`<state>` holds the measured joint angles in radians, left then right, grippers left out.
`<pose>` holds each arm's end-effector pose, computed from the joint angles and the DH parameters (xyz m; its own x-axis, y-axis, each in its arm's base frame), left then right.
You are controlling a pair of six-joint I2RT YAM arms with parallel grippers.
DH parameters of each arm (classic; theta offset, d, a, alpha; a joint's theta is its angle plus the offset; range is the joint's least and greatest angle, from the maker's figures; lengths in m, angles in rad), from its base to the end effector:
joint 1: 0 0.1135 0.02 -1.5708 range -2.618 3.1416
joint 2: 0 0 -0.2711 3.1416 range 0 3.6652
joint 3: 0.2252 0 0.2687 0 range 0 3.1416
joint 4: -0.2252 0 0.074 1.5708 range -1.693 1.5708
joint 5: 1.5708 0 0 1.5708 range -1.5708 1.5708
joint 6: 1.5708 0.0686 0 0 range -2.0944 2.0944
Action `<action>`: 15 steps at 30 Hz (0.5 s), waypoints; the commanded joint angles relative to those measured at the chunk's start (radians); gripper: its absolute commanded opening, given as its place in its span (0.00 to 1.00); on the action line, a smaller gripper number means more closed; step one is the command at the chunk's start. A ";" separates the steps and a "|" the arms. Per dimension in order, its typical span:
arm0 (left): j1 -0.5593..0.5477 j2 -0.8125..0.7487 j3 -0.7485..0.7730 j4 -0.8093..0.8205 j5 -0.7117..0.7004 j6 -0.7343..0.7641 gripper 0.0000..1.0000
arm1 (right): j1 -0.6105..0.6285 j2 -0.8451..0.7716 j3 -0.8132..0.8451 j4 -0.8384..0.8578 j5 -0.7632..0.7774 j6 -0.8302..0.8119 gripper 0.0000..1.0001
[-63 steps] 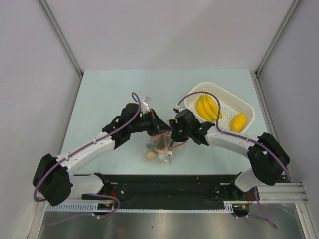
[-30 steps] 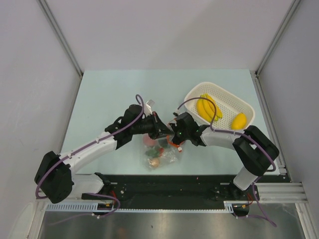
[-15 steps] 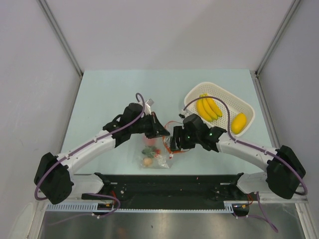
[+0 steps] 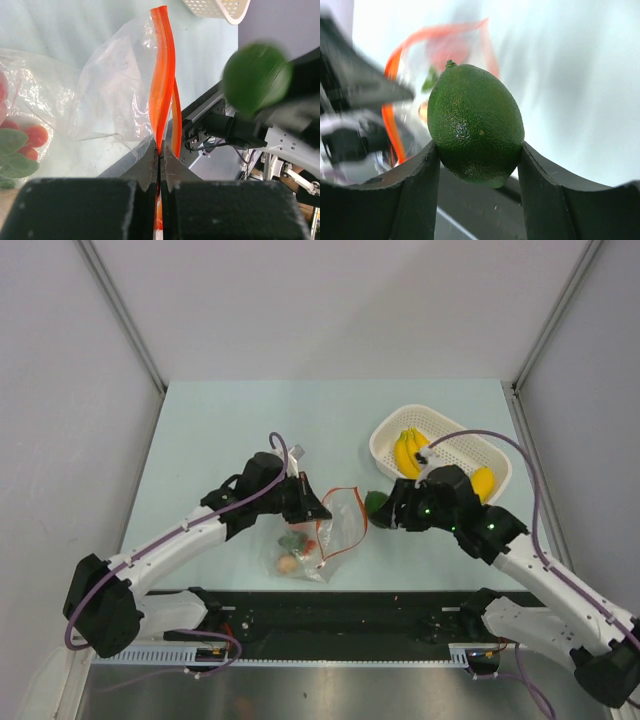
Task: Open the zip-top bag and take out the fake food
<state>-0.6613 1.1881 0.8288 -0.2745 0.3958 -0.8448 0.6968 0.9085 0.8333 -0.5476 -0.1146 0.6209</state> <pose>0.2171 -0.2025 0.2478 -0.9174 -0.1604 -0.3642 0.1895 0.6287 -0.7542 0.1748 0.1565 0.2845 -0.7762 0.1041 -0.6218 -0.3162 0.7890 0.5268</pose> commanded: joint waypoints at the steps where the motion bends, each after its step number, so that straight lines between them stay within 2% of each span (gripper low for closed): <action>1: 0.005 -0.018 0.009 0.006 0.020 0.039 0.00 | -0.225 -0.057 0.020 -0.048 0.015 -0.015 0.00; 4: 0.005 -0.030 0.013 -0.006 0.025 0.062 0.00 | -0.400 -0.019 0.044 -0.052 -0.014 -0.035 0.00; 10: 0.005 -0.013 0.047 -0.041 0.055 0.105 0.00 | -0.716 0.165 0.121 -0.109 -0.075 -0.055 0.00; 15: 0.005 -0.005 0.090 -0.095 0.031 0.167 0.00 | -0.812 0.320 0.153 -0.159 -0.046 -0.076 0.00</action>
<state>-0.6605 1.1873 0.8471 -0.3347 0.4244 -0.7578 -0.0647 1.1534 0.9321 -0.6464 -0.1547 0.5823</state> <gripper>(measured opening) 0.005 0.581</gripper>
